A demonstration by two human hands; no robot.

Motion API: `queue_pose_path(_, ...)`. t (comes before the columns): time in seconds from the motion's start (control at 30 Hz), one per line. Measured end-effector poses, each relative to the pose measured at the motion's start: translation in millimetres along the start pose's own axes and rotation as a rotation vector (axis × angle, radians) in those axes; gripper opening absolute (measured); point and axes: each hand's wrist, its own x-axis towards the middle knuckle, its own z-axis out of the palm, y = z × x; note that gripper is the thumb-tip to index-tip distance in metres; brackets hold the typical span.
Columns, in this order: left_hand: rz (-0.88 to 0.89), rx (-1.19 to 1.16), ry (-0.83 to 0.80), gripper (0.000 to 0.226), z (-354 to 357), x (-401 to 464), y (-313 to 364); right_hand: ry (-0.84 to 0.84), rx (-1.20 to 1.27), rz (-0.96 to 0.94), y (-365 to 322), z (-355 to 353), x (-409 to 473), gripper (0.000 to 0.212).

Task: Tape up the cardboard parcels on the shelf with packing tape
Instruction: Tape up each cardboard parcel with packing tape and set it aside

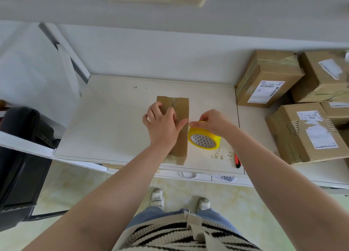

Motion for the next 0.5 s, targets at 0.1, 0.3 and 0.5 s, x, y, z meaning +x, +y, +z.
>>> queue_pose_path(0.1,-0.052,-0.065,-0.019,0.047,2.2,0.3,-4.3,0.0,0.152,0.007,9.2,4.2,-4.2,0.052)
queue_pose_path(0.3,-0.052,-0.212,-0.099,0.049,-9.5,8.3,-23.5,0.034,0.057,0.023,-17.6,-5.3,-7.5,0.053)
queue_pose_path(0.5,-0.189,-0.347,-0.273,0.038,-34.1,24.9,-71.0,0.089,-0.057,-0.009,-84.3,2.0,-4.3,0.055)
